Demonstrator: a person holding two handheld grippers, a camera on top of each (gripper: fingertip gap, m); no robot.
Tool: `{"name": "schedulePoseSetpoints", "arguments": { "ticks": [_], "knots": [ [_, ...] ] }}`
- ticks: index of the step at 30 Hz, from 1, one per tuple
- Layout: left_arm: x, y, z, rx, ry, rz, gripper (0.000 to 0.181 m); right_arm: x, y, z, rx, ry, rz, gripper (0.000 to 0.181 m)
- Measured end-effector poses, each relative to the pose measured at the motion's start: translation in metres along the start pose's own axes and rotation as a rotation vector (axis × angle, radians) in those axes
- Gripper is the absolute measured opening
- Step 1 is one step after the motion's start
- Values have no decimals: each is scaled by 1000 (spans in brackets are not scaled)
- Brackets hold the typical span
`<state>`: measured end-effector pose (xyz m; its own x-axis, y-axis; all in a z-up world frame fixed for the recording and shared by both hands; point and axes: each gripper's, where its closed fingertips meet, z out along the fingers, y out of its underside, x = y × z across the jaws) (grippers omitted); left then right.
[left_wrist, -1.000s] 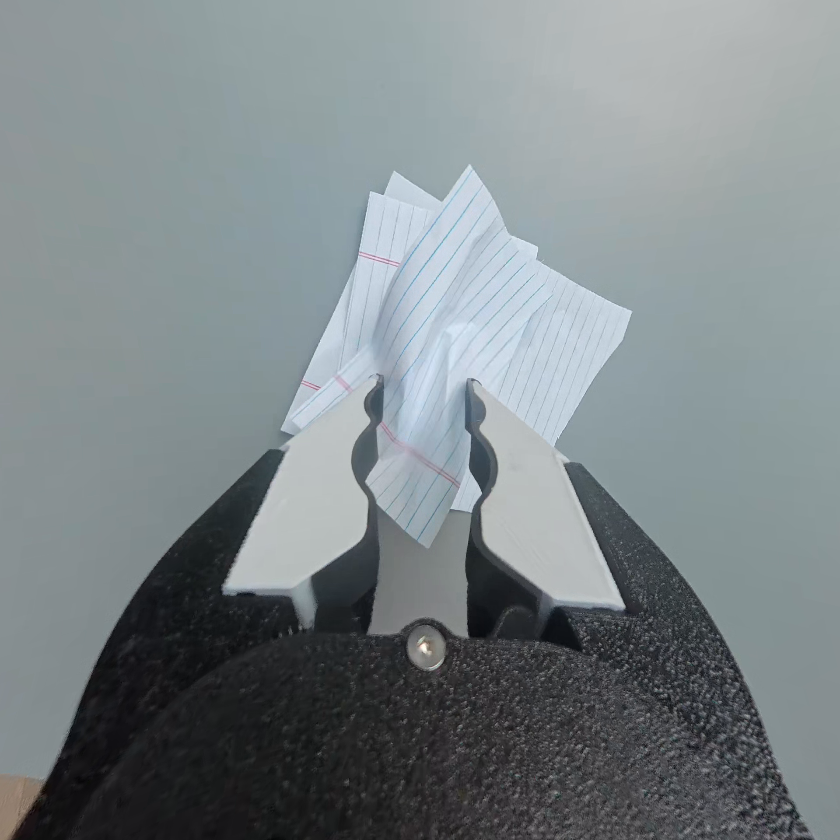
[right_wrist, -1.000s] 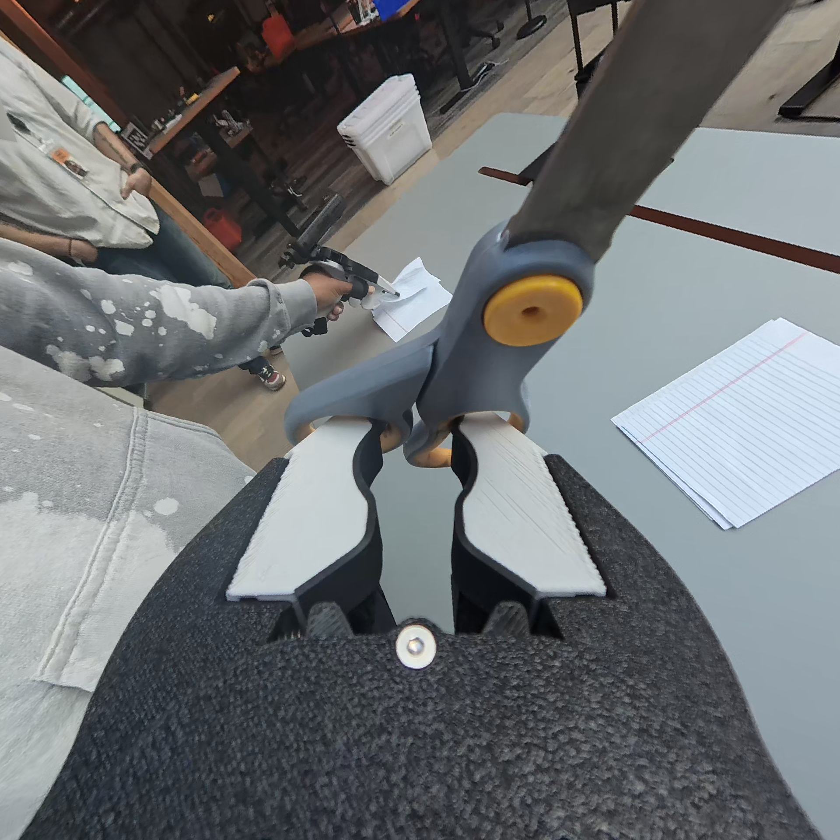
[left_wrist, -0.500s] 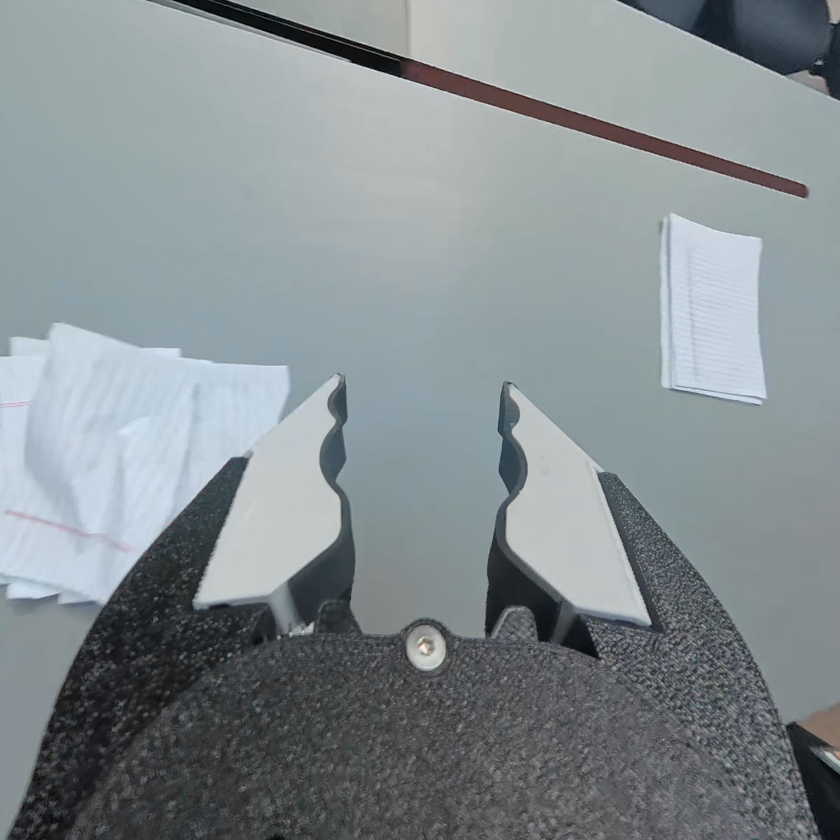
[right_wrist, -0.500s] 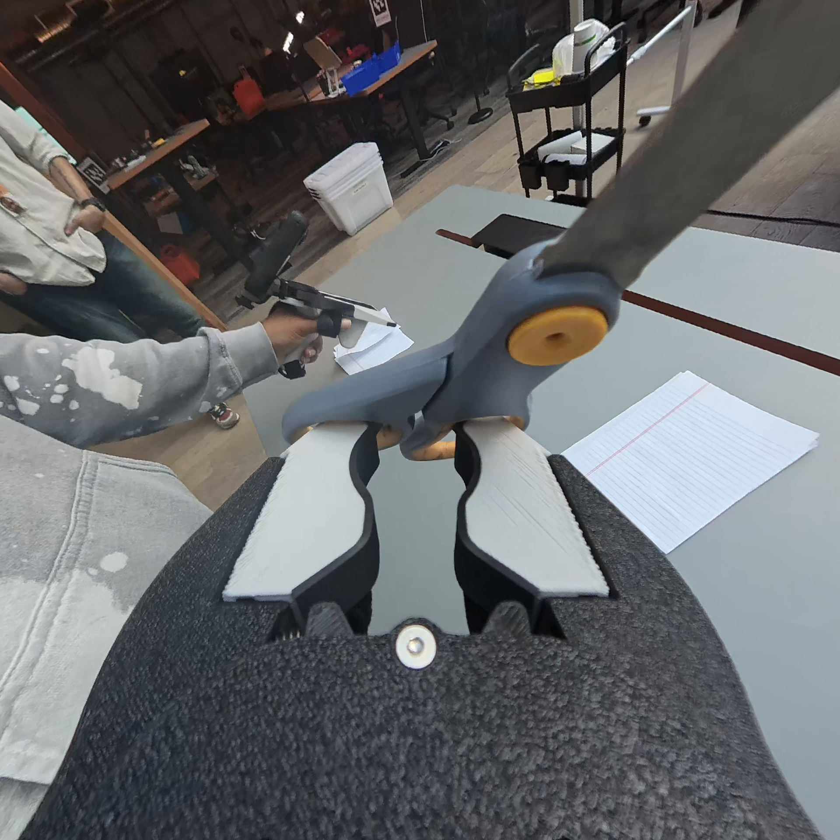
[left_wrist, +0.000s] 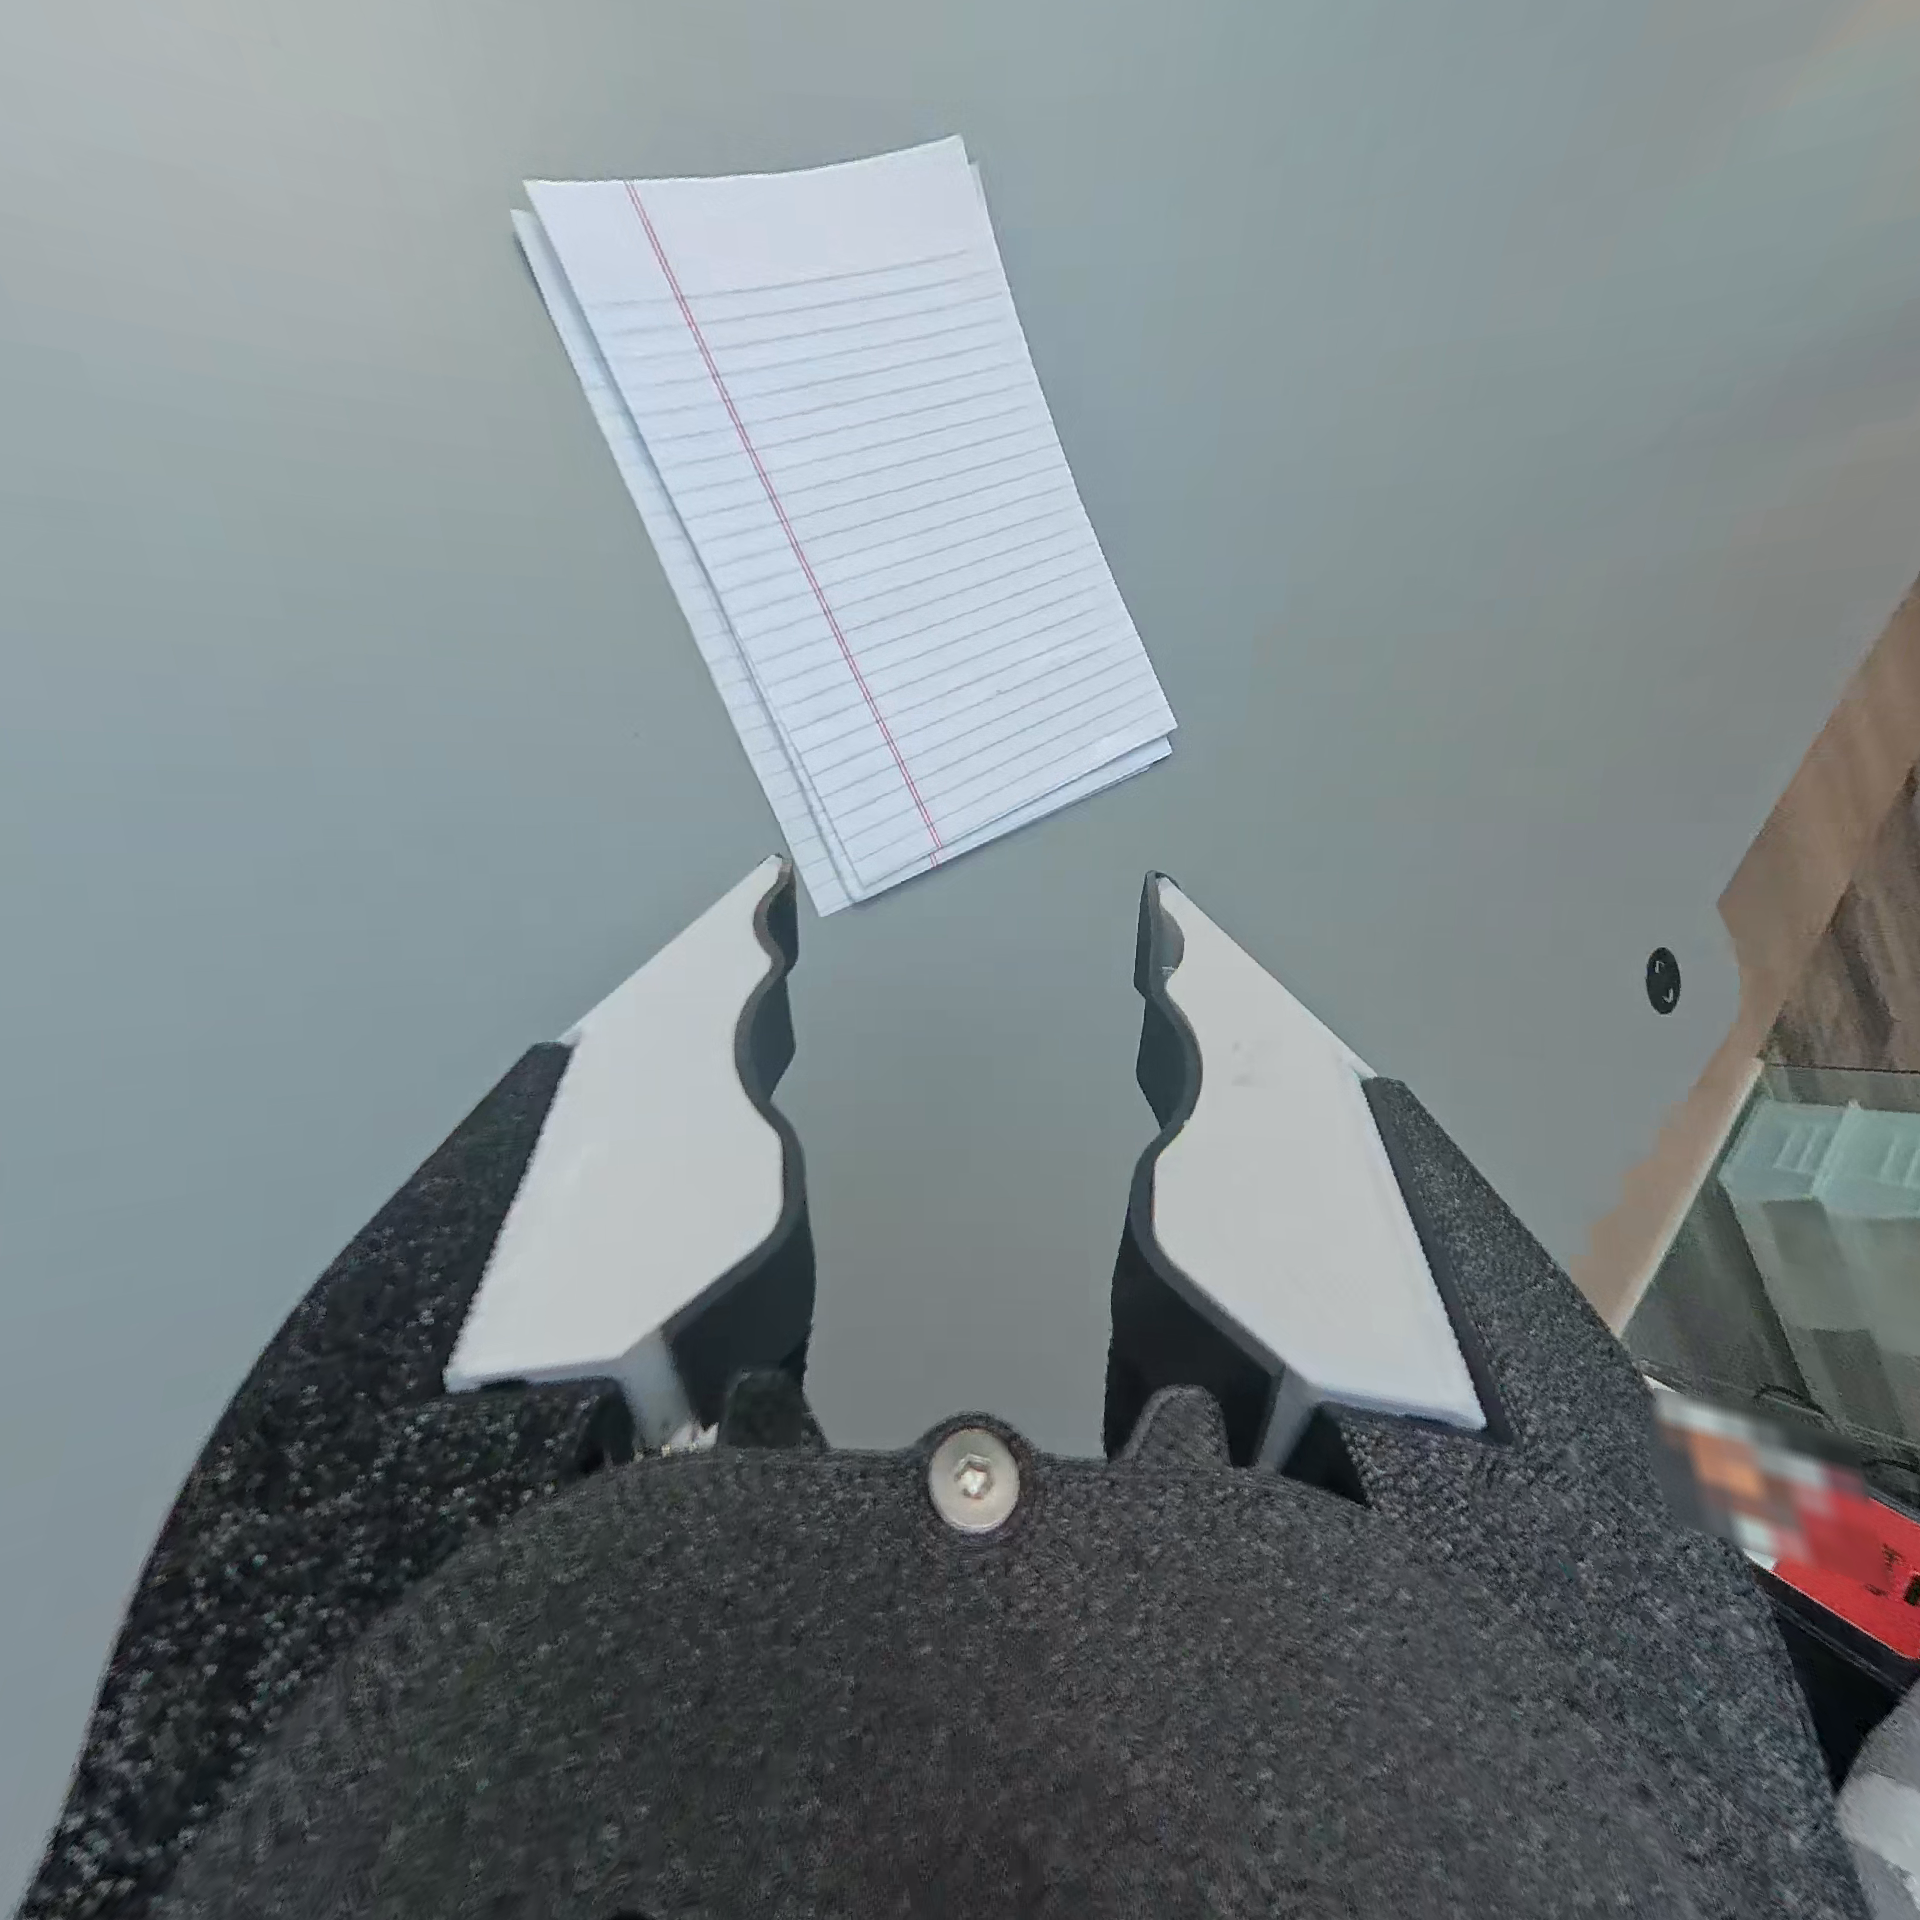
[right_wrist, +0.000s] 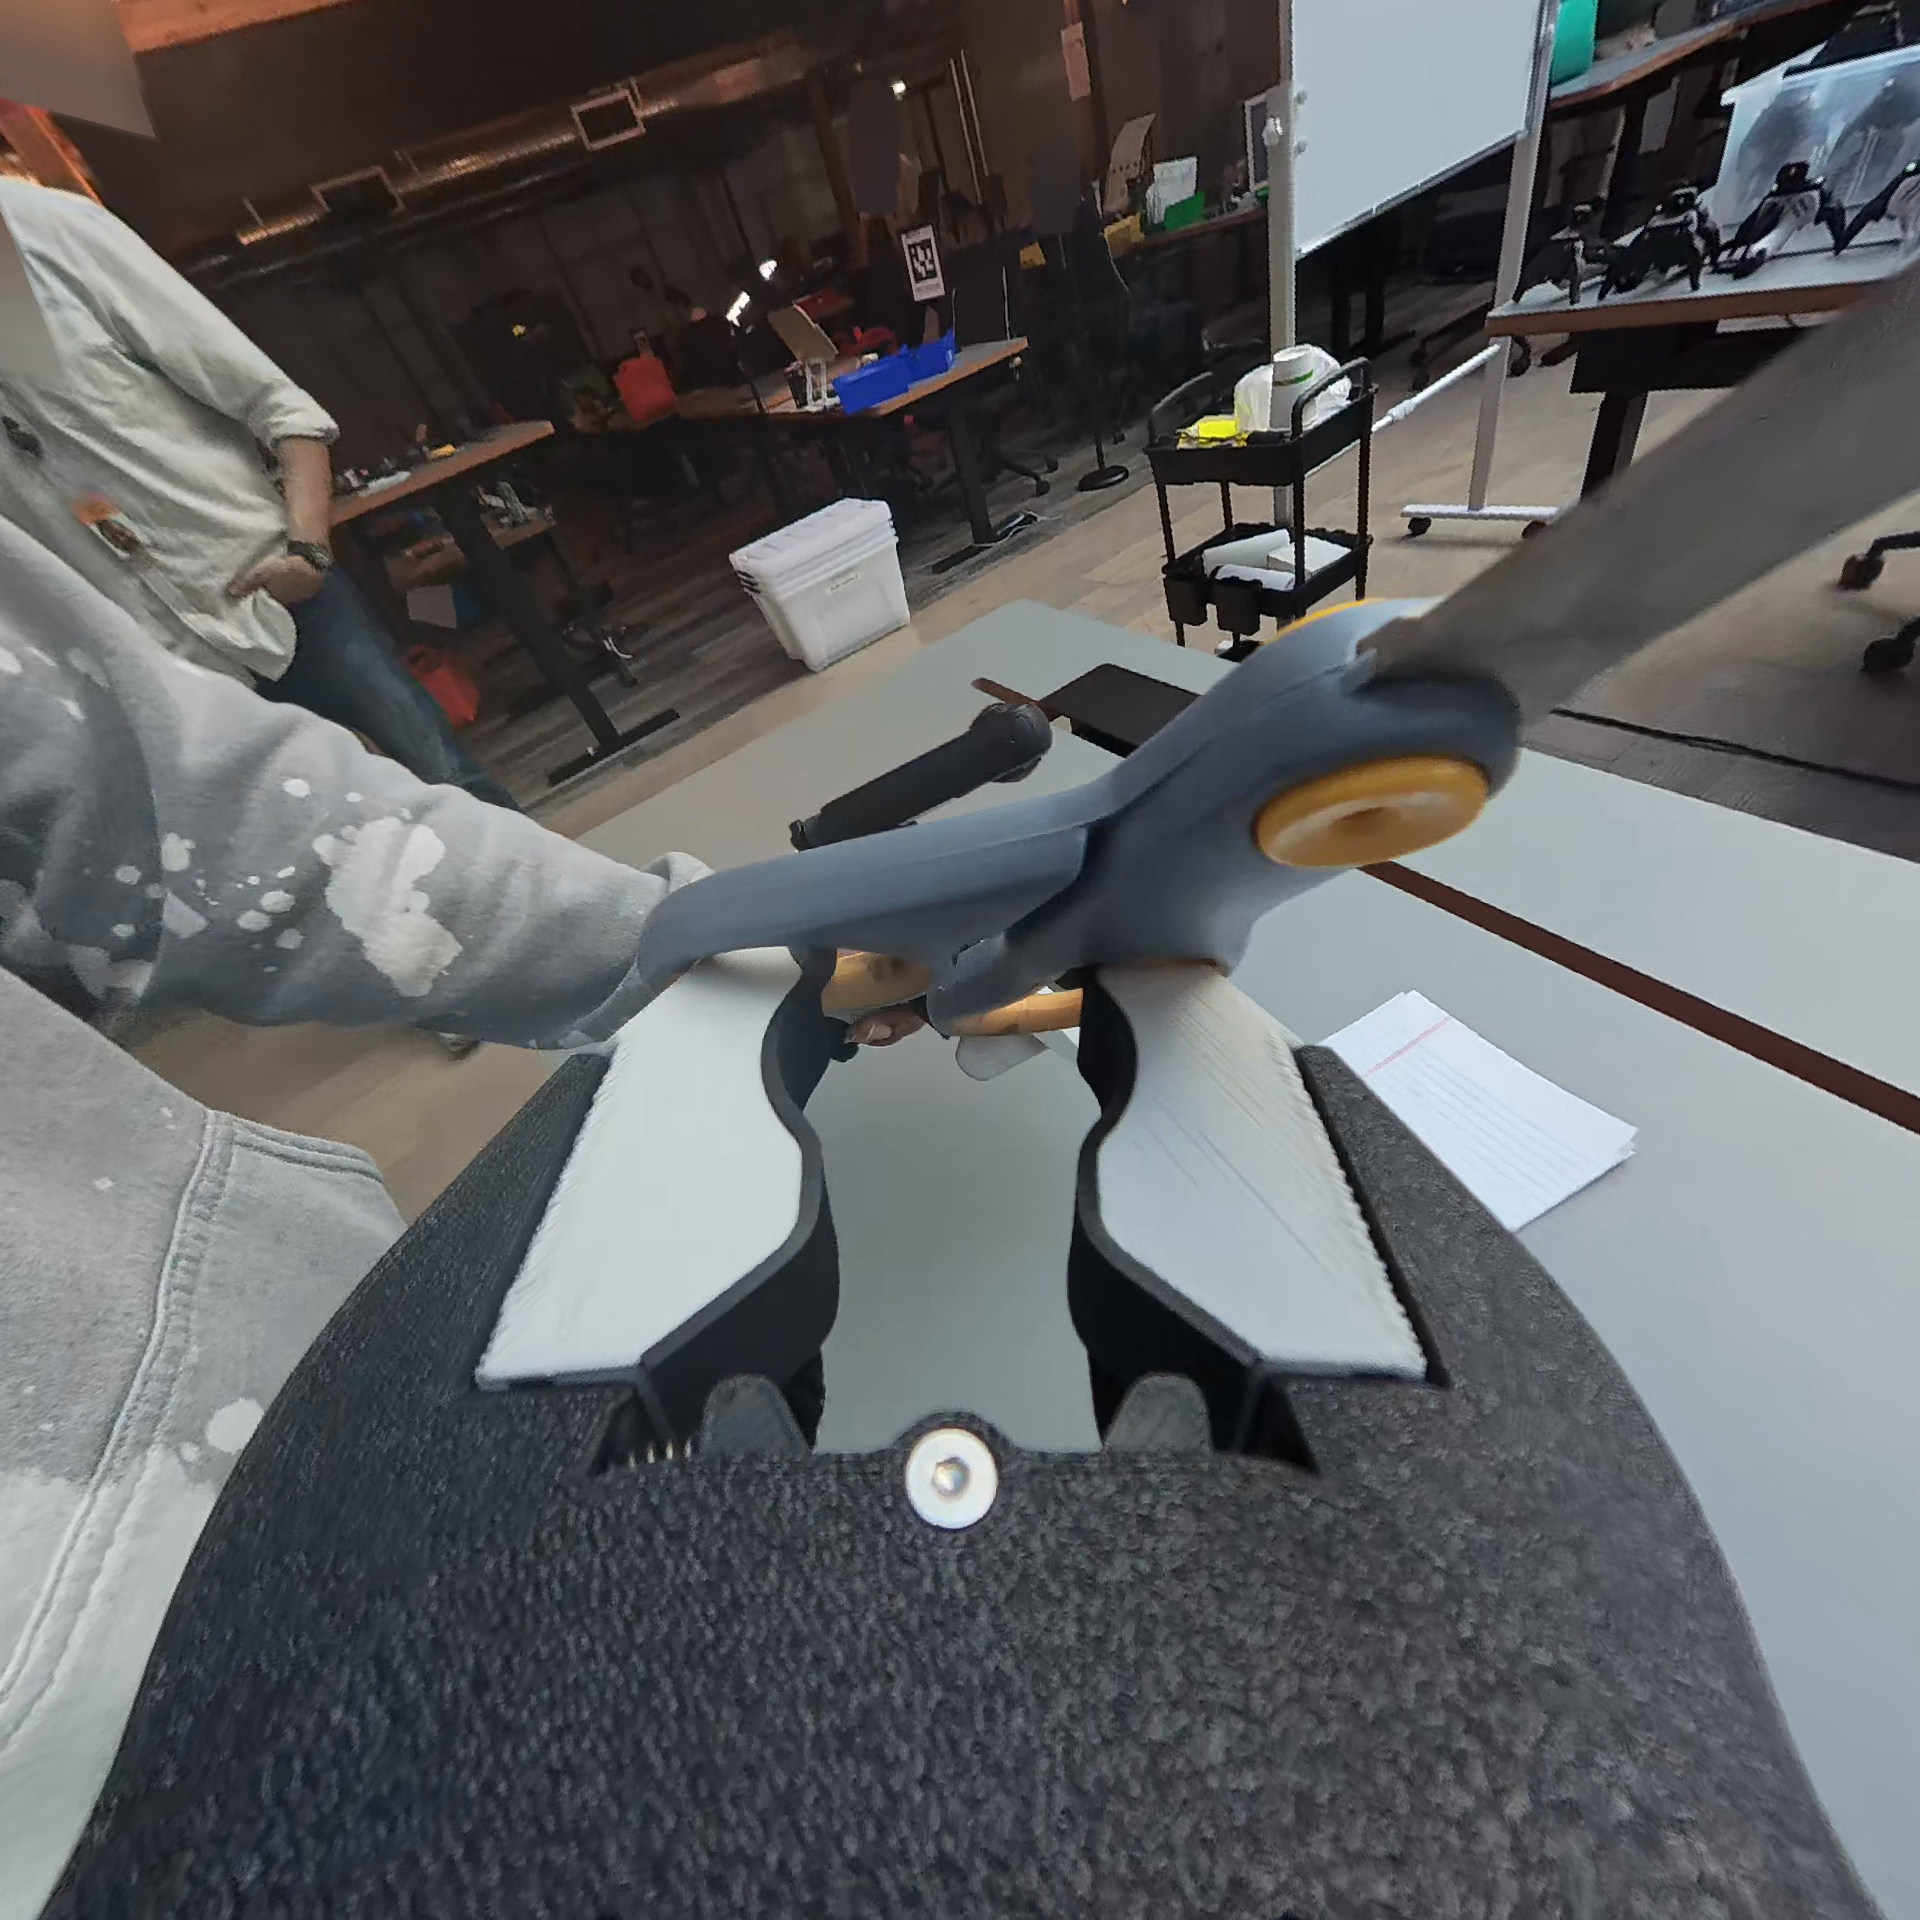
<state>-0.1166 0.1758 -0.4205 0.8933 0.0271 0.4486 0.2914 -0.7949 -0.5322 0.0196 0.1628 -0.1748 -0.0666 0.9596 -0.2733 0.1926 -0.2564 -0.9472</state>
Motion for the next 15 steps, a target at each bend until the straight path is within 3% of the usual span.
{"name": "schedulePoseSetpoints", "arguments": {
  "ticks": [5,11,15],
  "knots": [
    [-4,-9,47,-85,-40,-17,66,22,-14,-29,-13,-13,-73,48],
    [-22,-33,84,-55,-175,-21,68,57,-19,-60,-56,42,-163,50],
    [-27,-54,108,-20,-269,152,66,73,-13,-78,-77,53,-140,49]
  ]
}}
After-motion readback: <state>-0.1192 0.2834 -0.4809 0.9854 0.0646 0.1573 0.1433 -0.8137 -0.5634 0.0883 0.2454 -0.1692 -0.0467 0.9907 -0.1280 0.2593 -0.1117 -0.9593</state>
